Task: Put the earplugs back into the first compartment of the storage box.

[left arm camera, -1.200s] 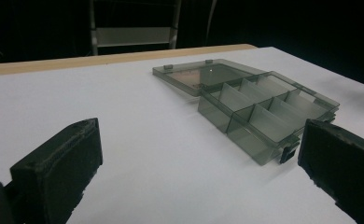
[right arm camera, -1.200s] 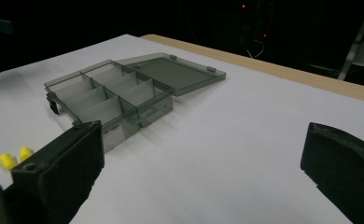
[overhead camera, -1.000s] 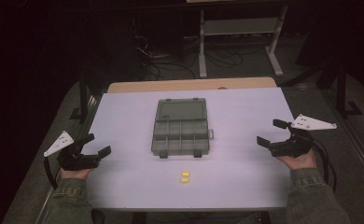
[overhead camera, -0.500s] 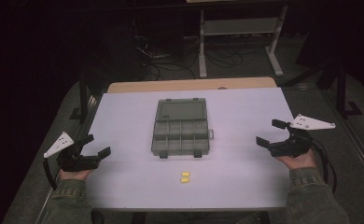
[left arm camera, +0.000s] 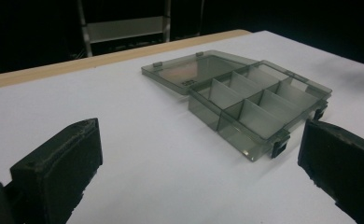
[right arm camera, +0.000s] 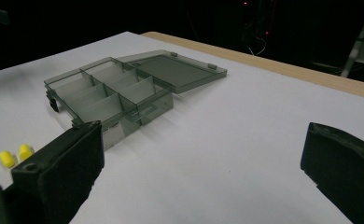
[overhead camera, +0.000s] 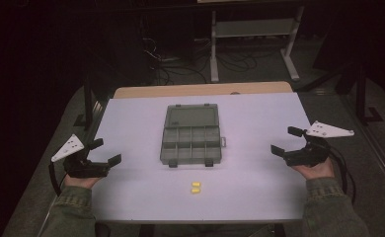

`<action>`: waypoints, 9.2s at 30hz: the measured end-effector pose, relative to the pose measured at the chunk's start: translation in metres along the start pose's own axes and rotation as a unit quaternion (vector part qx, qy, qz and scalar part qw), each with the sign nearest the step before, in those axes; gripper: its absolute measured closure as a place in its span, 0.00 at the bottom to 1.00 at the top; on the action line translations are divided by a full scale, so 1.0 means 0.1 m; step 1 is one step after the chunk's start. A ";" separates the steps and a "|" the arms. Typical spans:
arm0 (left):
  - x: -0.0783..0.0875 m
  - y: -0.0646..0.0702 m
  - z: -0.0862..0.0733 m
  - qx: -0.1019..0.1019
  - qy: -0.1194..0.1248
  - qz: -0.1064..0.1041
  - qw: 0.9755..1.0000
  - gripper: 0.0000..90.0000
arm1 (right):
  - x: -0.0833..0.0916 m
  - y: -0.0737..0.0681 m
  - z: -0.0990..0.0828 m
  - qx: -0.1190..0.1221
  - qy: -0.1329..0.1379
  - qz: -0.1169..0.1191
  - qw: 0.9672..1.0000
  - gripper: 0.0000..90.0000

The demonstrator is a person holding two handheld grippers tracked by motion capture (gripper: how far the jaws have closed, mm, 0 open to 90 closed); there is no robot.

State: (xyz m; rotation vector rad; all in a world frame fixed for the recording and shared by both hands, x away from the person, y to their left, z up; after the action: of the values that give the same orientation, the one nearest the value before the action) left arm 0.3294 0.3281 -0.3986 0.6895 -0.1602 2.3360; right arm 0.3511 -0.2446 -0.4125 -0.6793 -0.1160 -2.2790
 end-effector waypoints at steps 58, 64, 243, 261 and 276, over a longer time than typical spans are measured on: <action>-0.70 0.87 0.56 -0.142 -0.122 -0.142 0.972 0.00 | -0.02 -0.04 -0.02 0.002 -0.013 0.010 1.000 0.00; -0.78 0.95 0.54 -0.155 -0.137 -0.150 0.967 0.00 | -0.02 -0.04 -0.02 0.003 -0.012 0.010 1.000 0.00; -1.38 0.58 1.21 -0.209 -0.262 -0.187 0.923 0.89 | -0.08 -0.10 -0.07 0.011 -0.032 0.031 0.999 0.00; -1.62 0.24 1.03 -0.179 -0.284 -0.150 0.930 0.89 | -0.05 -0.10 -0.07 0.009 -0.028 0.032 0.999 0.00; -1.89 0.21 0.85 -0.181 -0.335 -0.143 0.914 0.89 | -0.05 -0.09 -0.07 0.010 -0.028 0.031 0.999 0.00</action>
State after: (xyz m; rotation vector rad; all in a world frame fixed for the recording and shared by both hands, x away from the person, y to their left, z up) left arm 0.4703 0.1767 -0.4226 1.2000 -0.7260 1.6472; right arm 0.3443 -0.2367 -0.4202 -0.7270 -0.1416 -2.1985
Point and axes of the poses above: each handheld gripper's, and its own axes: x roughly backward along the jaws, z roughly out of its top, y roughly to its right, the point moved 5 cm from there along -x, roughly forward along the jaws, and after that the axes turned 10 degrees about -y, right-handed, at the moved point
